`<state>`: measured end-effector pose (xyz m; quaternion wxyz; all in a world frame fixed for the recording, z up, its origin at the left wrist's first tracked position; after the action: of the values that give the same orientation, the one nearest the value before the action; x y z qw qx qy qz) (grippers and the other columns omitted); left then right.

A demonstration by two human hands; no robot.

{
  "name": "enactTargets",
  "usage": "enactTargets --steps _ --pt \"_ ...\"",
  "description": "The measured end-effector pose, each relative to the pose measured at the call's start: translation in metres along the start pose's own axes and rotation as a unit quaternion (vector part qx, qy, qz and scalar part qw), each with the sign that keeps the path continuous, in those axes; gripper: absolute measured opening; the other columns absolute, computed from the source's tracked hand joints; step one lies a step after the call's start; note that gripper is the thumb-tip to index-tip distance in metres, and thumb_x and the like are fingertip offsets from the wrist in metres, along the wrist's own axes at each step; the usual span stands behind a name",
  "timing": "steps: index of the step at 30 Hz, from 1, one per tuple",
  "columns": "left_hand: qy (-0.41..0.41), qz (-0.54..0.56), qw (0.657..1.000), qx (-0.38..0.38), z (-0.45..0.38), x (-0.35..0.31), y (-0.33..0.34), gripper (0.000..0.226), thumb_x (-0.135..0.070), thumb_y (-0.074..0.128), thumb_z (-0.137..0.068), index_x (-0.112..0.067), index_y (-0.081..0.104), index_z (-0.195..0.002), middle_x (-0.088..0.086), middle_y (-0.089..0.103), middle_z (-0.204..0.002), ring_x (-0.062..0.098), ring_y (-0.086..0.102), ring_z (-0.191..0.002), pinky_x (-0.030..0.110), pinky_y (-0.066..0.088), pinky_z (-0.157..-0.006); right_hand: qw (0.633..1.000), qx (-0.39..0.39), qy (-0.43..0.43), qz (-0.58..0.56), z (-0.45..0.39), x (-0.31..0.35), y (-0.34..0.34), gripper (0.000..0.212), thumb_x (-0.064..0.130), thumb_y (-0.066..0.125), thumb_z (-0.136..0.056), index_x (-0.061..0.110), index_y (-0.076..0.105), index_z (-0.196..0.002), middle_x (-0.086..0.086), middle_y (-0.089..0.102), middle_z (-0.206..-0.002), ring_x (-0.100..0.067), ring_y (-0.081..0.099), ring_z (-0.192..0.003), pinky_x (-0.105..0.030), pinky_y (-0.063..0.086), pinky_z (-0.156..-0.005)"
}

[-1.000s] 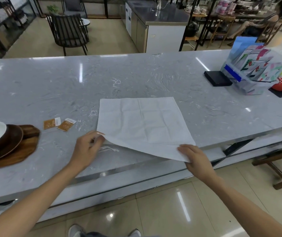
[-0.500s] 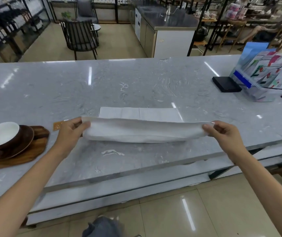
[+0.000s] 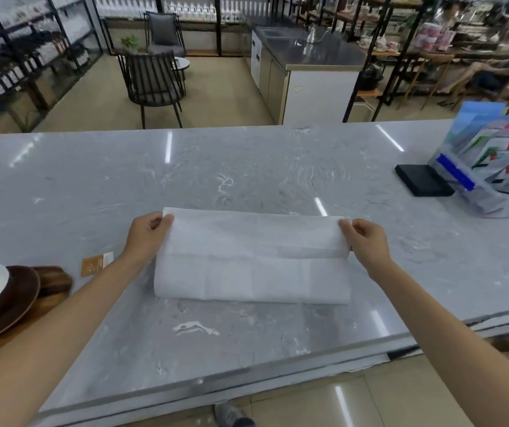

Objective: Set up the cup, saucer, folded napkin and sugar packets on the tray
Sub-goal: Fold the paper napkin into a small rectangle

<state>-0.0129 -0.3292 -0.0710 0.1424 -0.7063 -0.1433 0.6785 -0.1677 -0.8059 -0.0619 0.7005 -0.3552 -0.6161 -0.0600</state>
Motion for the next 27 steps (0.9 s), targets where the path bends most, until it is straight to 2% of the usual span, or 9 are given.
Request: enactTargets --steps 4,6,10,12,15,18,21,24,27 --pt "-0.020 -0.116 0.993 0.017 -0.032 0.027 0.025 0.037 -0.022 0.066 -0.096 0.003 0.060 -0.070 0.009 0.054 -0.065 0.020 0.047 -0.065 0.033 0.032 -0.059 0.997 0.019 0.028 0.064 -0.035 -0.017 0.023 0.025 0.036 0.067 -0.093 0.017 0.071 -0.078 0.002 0.066 -0.065 -0.019 0.059 -0.062 -0.028 0.046 -0.057" --pt "-0.025 -0.155 0.987 0.028 -0.039 0.037 0.033 0.035 -0.019 0.067 -0.095 0.001 0.059 -0.067 0.012 0.056 -0.063 0.023 0.051 -0.066 0.035 0.034 -0.060 0.995 0.027 0.044 0.083 -0.048 -0.027 0.034 0.016 0.034 0.068 -0.093 0.023 0.072 -0.083 0.004 0.071 -0.072 -0.019 0.064 -0.069 -0.025 0.047 -0.060" --pt "-0.026 -0.209 0.977 0.039 -0.052 0.047 0.039 0.028 -0.018 0.069 -0.093 0.003 0.064 -0.075 0.024 0.068 -0.073 0.032 0.063 -0.073 0.038 0.046 -0.068 0.989 0.043 0.052 0.135 -0.064 -0.050 0.046 0.015 0.033 0.069 -0.094 0.020 0.075 -0.089 0.005 0.072 -0.080 -0.019 0.068 -0.082 -0.024 0.045 -0.065" --pt "-0.020 -0.224 0.974 0.038 -0.058 0.050 0.039 0.024 -0.017 0.071 -0.090 0.000 0.063 -0.075 0.022 0.067 -0.070 0.033 0.062 -0.072 0.037 0.044 -0.068 0.985 0.048 0.051 0.159 -0.068 -0.059 0.047 0.017 0.033 0.070 -0.093 0.017 0.076 -0.095 0.004 0.073 -0.085 -0.020 0.068 -0.085 -0.026 0.046 -0.068" --pt "-0.025 -0.234 0.971 0.042 -0.061 0.054 0.043 0.015 -0.016 0.073 -0.087 -0.010 0.062 -0.079 0.005 0.062 -0.066 0.030 0.061 -0.074 0.031 0.039 -0.068 0.982 0.053 0.034 0.177 -0.070 -0.060 0.046 0.016 0.033 0.071 -0.092 0.022 0.075 -0.103 0.010 0.071 -0.084 -0.014 0.067 -0.082 -0.027 0.046 -0.073" --pt "0.018 -0.266 0.963 0.050 -0.063 0.051 0.044 0.016 -0.015 0.075 -0.085 -0.012 0.066 -0.098 0.005 0.066 -0.079 0.030 0.063 -0.080 0.031 0.041 -0.071 0.976 0.075 0.009 0.203 -0.071 -0.055 0.047 0.015 0.027 0.073 -0.091 0.026 0.073 -0.106 0.012 0.067 -0.076 -0.002 0.064 -0.075 -0.017 0.044 -0.067" --pt "0.079 -0.321 0.936 0.116 -0.066 0.046 0.050 0.030 -0.018 0.071 -0.088 -0.019 0.066 -0.117 0.003 0.058 -0.100 0.026 0.062 -0.082 0.036 0.050 -0.077 0.953 0.105 -0.041 0.282 -0.075 -0.050 0.053 0.016 0.018 0.073 -0.090 0.019 0.073 -0.106 0.005 0.060 -0.074 -0.015 0.058 -0.074 -0.026 0.039 -0.066" --pt "0.118 -0.341 0.917 0.168 -0.076 0.036 0.050 0.022 -0.016 0.074 -0.084 -0.019 0.069 -0.105 0.000 0.050 -0.104 0.019 0.057 -0.075 0.036 0.052 -0.078 0.926 0.155 -0.041 0.343 -0.086 -0.046 0.059 0.016 0.017 0.072 -0.089 0.015 0.070 -0.105 0.000 0.056 -0.085 -0.019 0.055 -0.078 -0.027 0.039 -0.075" --pt "0.121 -0.360 0.887 0.262 -0.095 0.028 0.058 0.015 -0.009 0.076 -0.081 -0.010 0.068 -0.093 0.001 0.055 -0.091 0.025 0.058 -0.079 0.032 0.043 -0.070 0.903 0.222 -0.022 0.367 -0.100 -0.043 0.063 0.019 0.018 0.072 -0.089 0.016 0.067 -0.108 -0.002 0.063 -0.095 -0.020 0.059 -0.082 -0.026 0.042 -0.076"
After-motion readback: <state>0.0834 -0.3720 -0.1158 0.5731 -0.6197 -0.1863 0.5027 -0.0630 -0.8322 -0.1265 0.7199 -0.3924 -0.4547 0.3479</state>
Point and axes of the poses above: each hand's wrist, its own z-axis away from the middle knuckle, its own y-axis out of the palm, x = y × z, the point moved 6 cm from there along -z, towards the middle knuckle
